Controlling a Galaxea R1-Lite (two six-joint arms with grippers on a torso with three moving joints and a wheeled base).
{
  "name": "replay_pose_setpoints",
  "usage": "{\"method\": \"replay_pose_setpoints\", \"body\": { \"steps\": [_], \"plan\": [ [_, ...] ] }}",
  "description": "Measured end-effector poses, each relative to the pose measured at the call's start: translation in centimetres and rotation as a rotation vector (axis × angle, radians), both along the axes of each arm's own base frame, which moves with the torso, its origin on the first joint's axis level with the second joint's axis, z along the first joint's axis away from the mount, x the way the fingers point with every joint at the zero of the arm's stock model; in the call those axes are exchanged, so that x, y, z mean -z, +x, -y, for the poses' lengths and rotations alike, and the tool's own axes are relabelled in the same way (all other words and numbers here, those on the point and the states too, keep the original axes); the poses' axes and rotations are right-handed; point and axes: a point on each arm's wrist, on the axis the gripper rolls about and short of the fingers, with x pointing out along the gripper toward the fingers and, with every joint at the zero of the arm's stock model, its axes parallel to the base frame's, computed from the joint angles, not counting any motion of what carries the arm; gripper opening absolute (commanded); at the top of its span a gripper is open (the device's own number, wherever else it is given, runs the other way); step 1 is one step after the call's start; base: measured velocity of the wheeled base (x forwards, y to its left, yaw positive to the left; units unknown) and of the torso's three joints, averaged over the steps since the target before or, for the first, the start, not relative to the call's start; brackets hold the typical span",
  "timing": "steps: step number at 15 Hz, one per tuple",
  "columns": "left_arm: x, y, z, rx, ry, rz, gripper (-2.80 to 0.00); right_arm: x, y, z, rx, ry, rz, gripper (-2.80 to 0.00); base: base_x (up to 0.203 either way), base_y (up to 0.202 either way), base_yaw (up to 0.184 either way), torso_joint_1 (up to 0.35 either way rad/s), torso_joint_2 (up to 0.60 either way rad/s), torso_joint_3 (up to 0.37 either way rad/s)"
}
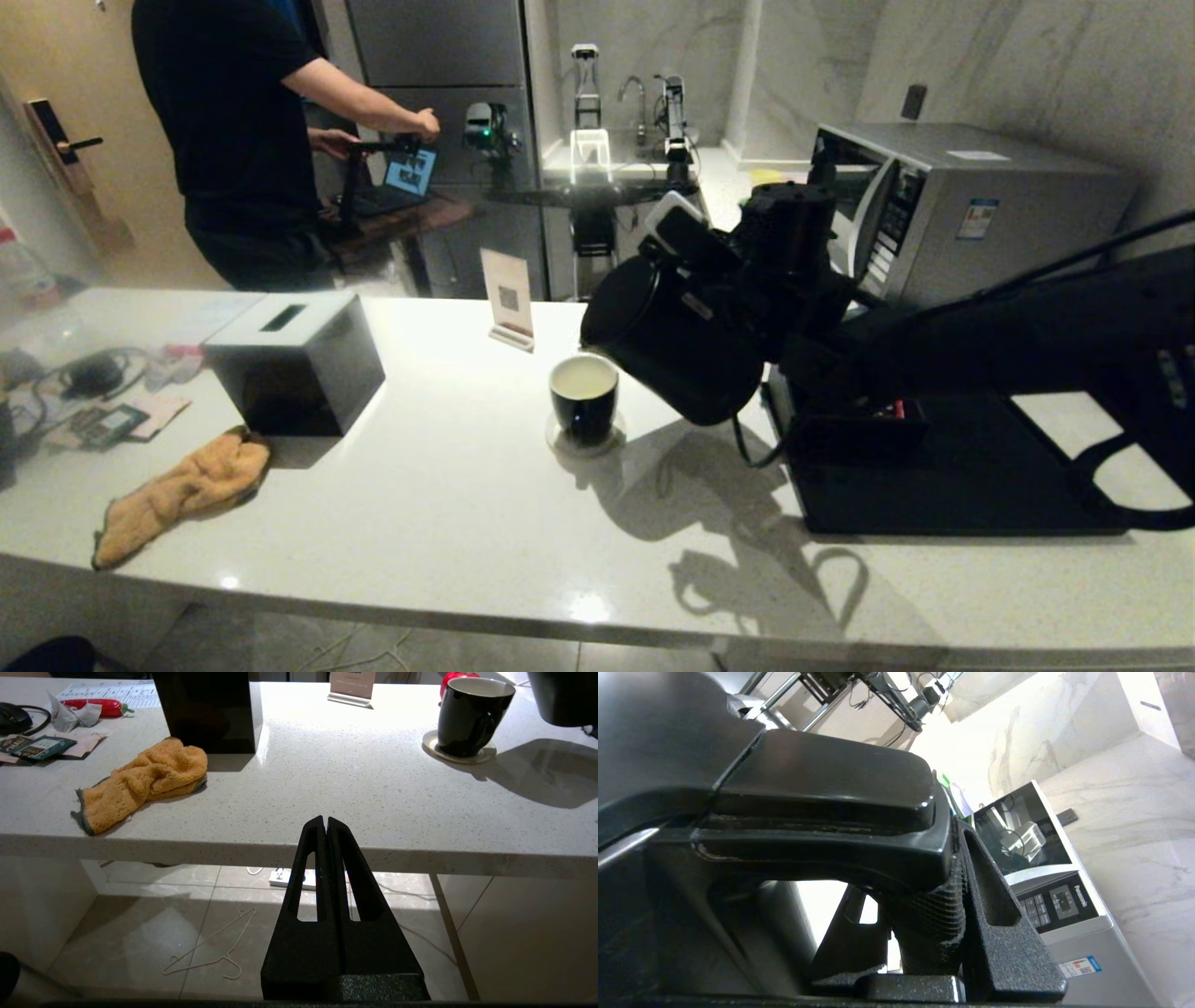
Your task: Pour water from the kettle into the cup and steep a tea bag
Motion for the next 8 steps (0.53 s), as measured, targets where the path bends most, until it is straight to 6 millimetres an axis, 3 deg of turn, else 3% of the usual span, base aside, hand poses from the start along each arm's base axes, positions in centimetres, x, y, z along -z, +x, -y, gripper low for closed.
{"method": "replay_pose_setpoints", "body": {
  "steps": [8],
  "plan": [
    [0.0,0.0,0.0,0.000,0.000,0.000,-2.80,-2.1,-0.4,2.1,0.030,0.114,0.038,-2.80,0.000,0.000,0.000,0.000,0.00,0.000]
  ]
}}
